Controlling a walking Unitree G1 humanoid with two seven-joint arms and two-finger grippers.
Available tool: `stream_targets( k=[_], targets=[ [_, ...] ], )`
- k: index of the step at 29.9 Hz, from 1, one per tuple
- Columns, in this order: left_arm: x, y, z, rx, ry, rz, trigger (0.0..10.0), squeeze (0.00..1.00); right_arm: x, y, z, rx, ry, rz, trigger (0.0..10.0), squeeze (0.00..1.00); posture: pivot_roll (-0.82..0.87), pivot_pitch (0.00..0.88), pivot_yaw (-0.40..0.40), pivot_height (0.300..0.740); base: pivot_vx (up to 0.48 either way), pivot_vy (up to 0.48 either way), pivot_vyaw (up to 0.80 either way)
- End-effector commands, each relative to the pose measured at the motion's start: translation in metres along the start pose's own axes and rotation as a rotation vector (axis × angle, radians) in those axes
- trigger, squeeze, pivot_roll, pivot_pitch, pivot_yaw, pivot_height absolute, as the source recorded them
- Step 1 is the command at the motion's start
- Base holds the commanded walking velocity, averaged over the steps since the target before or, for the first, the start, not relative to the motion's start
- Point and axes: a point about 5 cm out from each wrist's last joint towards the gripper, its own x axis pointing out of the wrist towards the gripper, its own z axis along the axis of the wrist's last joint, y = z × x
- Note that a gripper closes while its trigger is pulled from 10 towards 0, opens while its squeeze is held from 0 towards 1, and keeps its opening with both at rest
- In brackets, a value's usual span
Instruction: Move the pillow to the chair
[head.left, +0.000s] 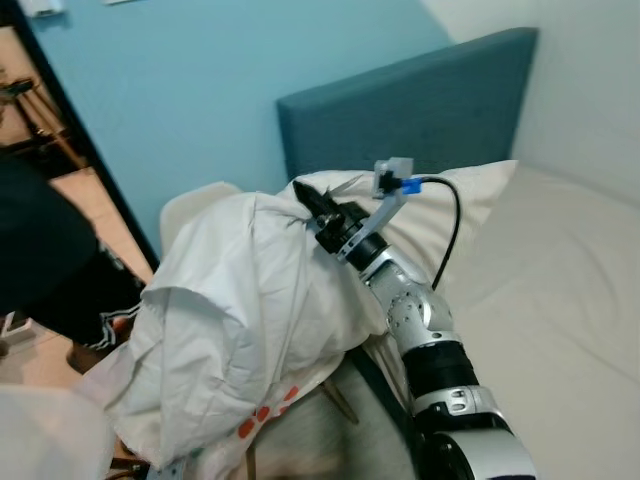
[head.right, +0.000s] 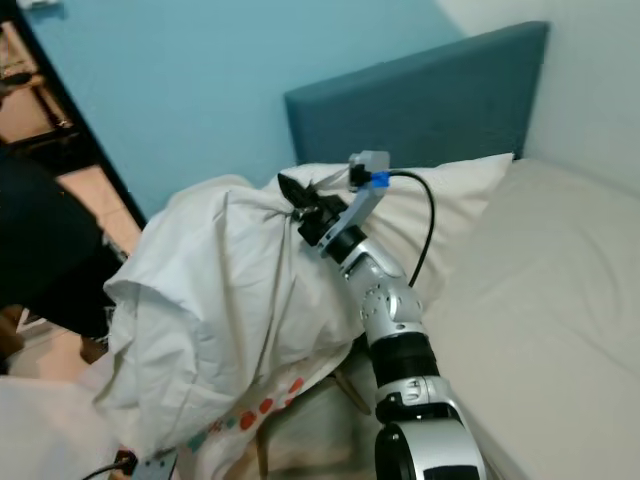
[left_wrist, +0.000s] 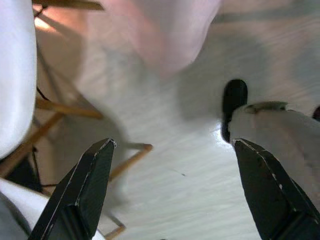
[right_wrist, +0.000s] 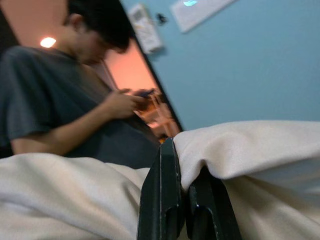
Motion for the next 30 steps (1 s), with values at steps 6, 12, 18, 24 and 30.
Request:
stream_targets(
  k=[6, 12, 18, 24, 30],
  targets=[
    [-0.001, 0.005, -0.006, 0.002, 0.014, 0.014, 10.0, 0.00, 0.018, 0.033, 0.024, -0.012, -0.106, 0.186, 10.0, 0.00, -0.08, 0.000, 0.072, 0.740, 0.000, 0.000, 0.74],
    [-0.001, -0.006, -0.008, 0.001, 0.019, 0.003, 10.0, 0.00, 0.022, 0.044, 0.028, -0.011, -0.115, 0.236, 10.0, 0.00, -0.08, 0.000, 0.069, 0.740, 0.000, 0.000, 0.74],
    [-0.001, -0.019, -0.005, 0.000, 0.015, -0.009, 10.0, 0.00, 0.025, 0.049, 0.025, -0.006, -0.100, 0.254, 10.0, 0.00, -0.08, 0.000, 0.065, 0.740, 0.000, 0.000, 0.74],
    [-0.001, -0.036, 0.001, 0.004, 0.006, -0.026, 10.0, 0.00, 0.025, 0.055, 0.021, 0.015, -0.082, 0.274, 10.0, 0.00, -0.08, 0.002, 0.062, 0.740, 0.000, 0.000, 0.74],
    [-0.001, -0.042, 0.003, 0.007, 0.001, -0.031, 10.0, 0.00, 0.025, 0.057, 0.019, 0.023, -0.071, 0.280, 10.0, 0.00, -0.08, 0.003, 0.061, 0.740, 0.000, 0.000, 0.74]
  ],
)
